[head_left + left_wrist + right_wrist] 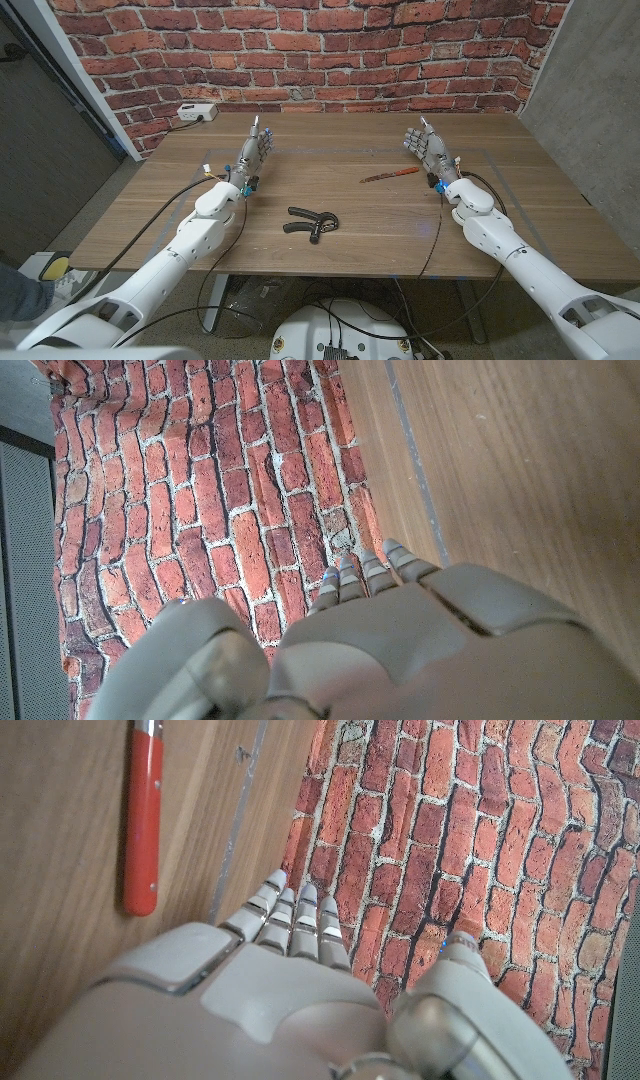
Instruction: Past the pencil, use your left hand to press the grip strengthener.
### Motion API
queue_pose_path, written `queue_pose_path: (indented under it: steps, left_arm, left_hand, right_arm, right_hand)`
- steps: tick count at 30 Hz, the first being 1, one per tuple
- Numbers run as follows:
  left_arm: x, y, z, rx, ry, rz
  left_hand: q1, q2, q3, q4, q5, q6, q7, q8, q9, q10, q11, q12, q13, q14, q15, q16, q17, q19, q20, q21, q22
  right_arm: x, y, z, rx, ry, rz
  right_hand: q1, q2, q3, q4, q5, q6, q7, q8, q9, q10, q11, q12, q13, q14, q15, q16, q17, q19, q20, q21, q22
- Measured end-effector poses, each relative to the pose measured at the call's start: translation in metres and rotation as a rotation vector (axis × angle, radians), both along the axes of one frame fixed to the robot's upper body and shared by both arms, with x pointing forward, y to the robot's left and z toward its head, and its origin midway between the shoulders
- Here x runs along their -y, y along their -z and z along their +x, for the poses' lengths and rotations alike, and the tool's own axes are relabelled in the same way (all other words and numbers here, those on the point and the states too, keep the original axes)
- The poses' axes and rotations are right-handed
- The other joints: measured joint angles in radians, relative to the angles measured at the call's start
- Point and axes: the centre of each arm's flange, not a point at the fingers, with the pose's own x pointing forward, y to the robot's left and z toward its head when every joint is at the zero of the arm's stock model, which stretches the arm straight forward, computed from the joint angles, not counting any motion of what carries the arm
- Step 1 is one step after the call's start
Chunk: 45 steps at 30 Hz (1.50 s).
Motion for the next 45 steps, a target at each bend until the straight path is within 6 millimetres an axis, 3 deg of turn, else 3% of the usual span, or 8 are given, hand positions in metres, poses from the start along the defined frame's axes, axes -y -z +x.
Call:
queue_pose_path:
  steps: [7,11,15,16,25,39,45]
  left_arm:
    - [0.001,0.001,-0.003,0.0,0.01,0.007]
    - [0.001,0.001,-0.003,0.0,0.008,0.006]
    - [0.001,0.0,-0.004,0.004,0.005,0.004]
    - [-0.001,0.002,-0.027,0.032,0.021,0.038]
    - [0.0,0.004,-0.041,0.104,0.034,0.053]
    - [0.002,0.014,-0.059,0.193,0.043,0.107]
    - [0.002,0.019,-0.065,0.218,0.063,0.108]
  left_hand:
    - [0.02,0.004,0.0,0.0,0.0,0.009,0.009,0.003,0.001,0.016,0.005,0.008,0.003,0.014,0.005,0.008,0.0,0.0,0.0,0.0,0.0]
    - [0.03,0.014,0.0,-0.006,0.0,0.016,0.016,0.008,0.001,0.027,0.008,0.008,0.002,0.023,0.007,0.008,-0.002,0.008,0.008,0.0,0.0]
    - [0.049,0.009,0.002,-0.013,0.0,0.027,0.016,0.008,0.001,0.043,0.007,0.015,0.002,0.033,0.007,0.008,-0.003,0.017,0.009,0.004,0.0]
    - [0.053,0.013,0.005,-0.016,0.0,0.027,0.016,0.008,0.001,0.045,0.008,0.016,0.002,0.038,0.005,0.011,-0.003,0.026,0.008,0.005,0.0]
    - [0.12,0.027,-0.004,-0.046,0.0,0.101,0.017,0.026,0.001,0.173,0.006,0.037,0.002,0.175,-0.006,0.034,-0.003,0.198,0.03,0.047,0.0]
    - [0.145,0.018,-0.012,-0.054,0.0,0.138,0.009,0.026,0.001,0.206,0.004,0.037,0.002,0.214,-0.01,0.036,-0.001,0.245,0.048,0.054,0.0]
    - [0.162,0.022,-0.016,-0.058,-0.005,0.189,-0.014,0.039,0.001,0.235,-0.003,0.044,0.007,0.244,-0.015,0.042,0.0,0.279,0.057,0.057,0.0]
  right_arm:
    - [-0.004,0.002,0.001,-0.004,-0.018,0.002]
    - [-0.007,0.004,-0.002,-0.003,-0.025,0.001]
    - [-0.008,0.005,-0.008,0.003,-0.034,-0.007]
    - [-0.007,0.002,-0.01,0.02,-0.013,-0.01]
    - [-0.007,-0.001,-0.025,0.062,0.015,-0.036]
    - [0.0,0.001,-0.04,0.081,0.036,-0.038]
    - [0.004,0.002,-0.043,0.071,0.046,-0.035]
  right_hand:
    - [0.0,0.0,0.0,0.0,0.0,0.003,-0.003,0.001,0.0,0.009,0.001,0.0,0.0,0.011,0.0,0.0,0.0,0.0,0.0,0.0,0.0]
    - [0.005,0.005,0.004,-0.004,0.0,0.058,-0.014,0.019,0.0,0.018,0.003,0.0,0.0,0.023,-0.002,0.0,0.0,0.009,-0.002,0.0,0.0]
    - [0.005,0.005,0.004,-0.004,0.0,0.071,-0.021,0.019,0.004,0.028,0.002,0.0,0.0,0.028,-0.003,0.0,0.0,0.021,0.0,0.0,0.0]
    - [0.005,0.005,0.004,-0.004,0.0,0.071,-0.021,0.019,0.005,0.029,0.003,0.0,0.0,0.028,-0.003,0.0,0.0,0.021,0.0,0.0,0.0]
    - [0.005,0.005,0.004,-0.004,0.0,0.054,-0.027,0.014,0.005,0.034,-0.002,0.0,0.0,0.037,-0.005,0.0,0.0,0.03,-0.002,0.0,0.0]
    - [0.011,0.011,0.008,-0.008,0.0,0.055,-0.027,0.01,0.005,0.042,-0.002,0.0,0.0,0.042,0.0,0.0,0.0,0.03,-0.002,-0.006,0.0]
    - [0.016,0.016,0.008,-0.008,0.0,0.055,-0.027,0.01,0.005,0.045,-0.005,0.0,0.0,0.042,0.0,0.0,0.0,0.03,-0.002,-0.006,0.0]
